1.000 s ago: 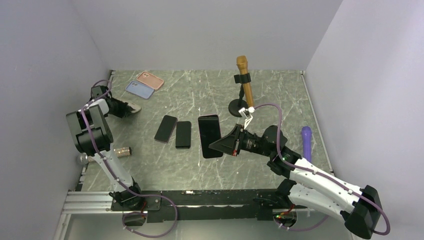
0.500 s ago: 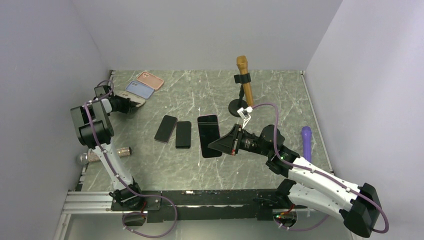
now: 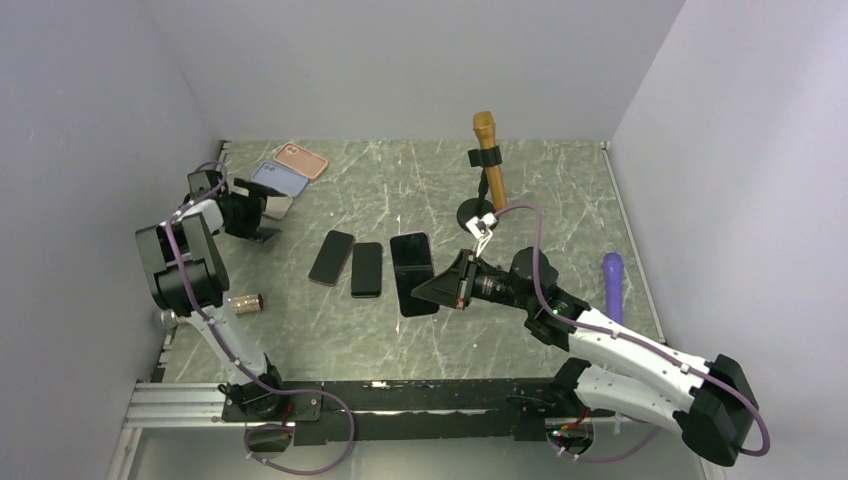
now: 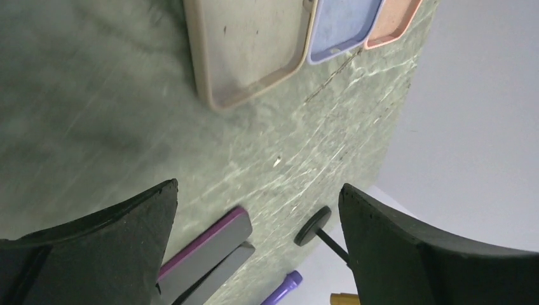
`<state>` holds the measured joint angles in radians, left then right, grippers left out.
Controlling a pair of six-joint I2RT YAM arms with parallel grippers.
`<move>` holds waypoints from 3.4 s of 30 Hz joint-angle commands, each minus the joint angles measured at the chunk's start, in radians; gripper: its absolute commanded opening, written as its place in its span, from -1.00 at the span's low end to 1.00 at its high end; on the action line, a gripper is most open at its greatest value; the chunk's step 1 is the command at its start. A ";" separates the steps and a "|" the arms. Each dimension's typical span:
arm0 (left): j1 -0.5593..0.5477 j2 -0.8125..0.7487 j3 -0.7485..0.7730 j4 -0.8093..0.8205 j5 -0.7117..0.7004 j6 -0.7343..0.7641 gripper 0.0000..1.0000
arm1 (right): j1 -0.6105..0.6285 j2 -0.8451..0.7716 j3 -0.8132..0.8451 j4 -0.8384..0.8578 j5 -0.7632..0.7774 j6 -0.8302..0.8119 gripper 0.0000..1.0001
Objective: Take the phone out of the phone case
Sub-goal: Place the phone case at the corner of the board, then place the phone at the center of the board, then reset both arms
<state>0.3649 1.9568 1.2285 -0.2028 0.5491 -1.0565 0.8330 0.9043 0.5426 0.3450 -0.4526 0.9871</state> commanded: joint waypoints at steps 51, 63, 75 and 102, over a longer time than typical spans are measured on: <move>-0.037 -0.367 -0.080 0.190 0.274 0.064 0.99 | -0.130 0.956 0.228 0.285 0.047 0.117 -1.00; -0.029 -0.351 -0.085 0.195 0.283 0.055 0.99 | -0.107 1.135 0.288 0.492 0.029 0.248 -0.86; -0.011 -0.359 -0.104 0.254 0.297 0.026 0.99 | -0.038 1.170 0.256 0.601 0.124 0.355 -0.50; -0.019 -0.354 -0.088 0.213 0.262 0.086 0.99 | 0.084 0.510 0.180 -0.339 0.525 -0.227 1.00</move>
<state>0.3546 1.6032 1.1164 0.0238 0.8303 -1.0309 0.8989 1.5360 0.7460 0.1184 -0.0578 0.8551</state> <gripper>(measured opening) 0.994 0.995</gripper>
